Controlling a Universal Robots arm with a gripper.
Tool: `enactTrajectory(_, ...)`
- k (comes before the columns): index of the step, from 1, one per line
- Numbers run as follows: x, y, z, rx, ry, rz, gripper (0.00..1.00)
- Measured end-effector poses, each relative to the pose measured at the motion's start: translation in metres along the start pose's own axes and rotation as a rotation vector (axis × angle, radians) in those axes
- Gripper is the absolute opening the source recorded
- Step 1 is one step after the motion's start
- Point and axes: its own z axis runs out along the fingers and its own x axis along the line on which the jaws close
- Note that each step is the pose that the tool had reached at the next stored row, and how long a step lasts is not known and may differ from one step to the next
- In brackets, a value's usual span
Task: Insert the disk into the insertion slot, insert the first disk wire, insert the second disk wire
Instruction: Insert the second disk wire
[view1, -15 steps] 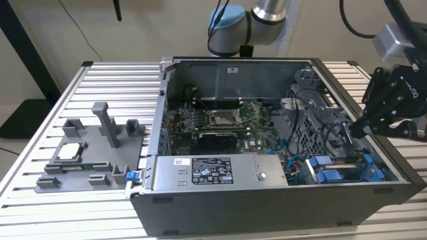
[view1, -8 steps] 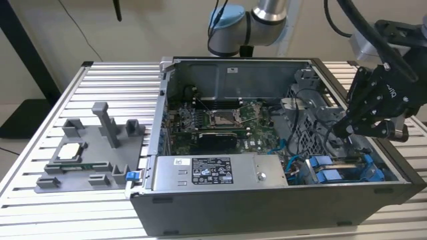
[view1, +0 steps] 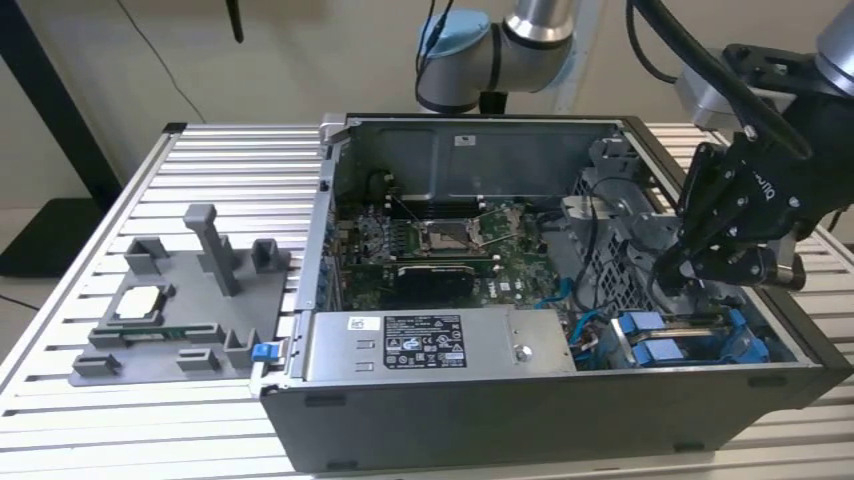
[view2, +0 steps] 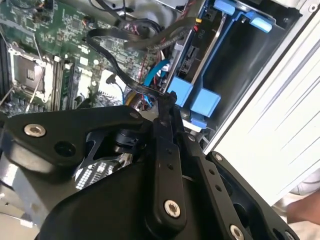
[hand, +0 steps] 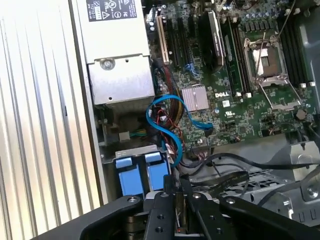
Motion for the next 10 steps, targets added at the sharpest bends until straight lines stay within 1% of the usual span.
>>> enactTrajectory(3, 0.0000, 0.0000, 0.0000, -0.0001, 0.0001, 0.000, 0.00)
enactTrajectory(4, 0.0000, 0.0001, 0.0002, 0.0006, 0.0035, 0.000, 0.00)
enactTrajectory(8, 0.0000, -0.0002, 0.0020, 0.0082, 0.0419, 0.002, 0.00)
enactTrajectory(9, -0.0001, -0.0002, 0.0027, 0.0098, 0.0505, 0.003, 0.00)
enactTrajectory(10, -0.0002, -0.0003, 0.0034, 0.0112, 0.0574, 0.003, 0.00)
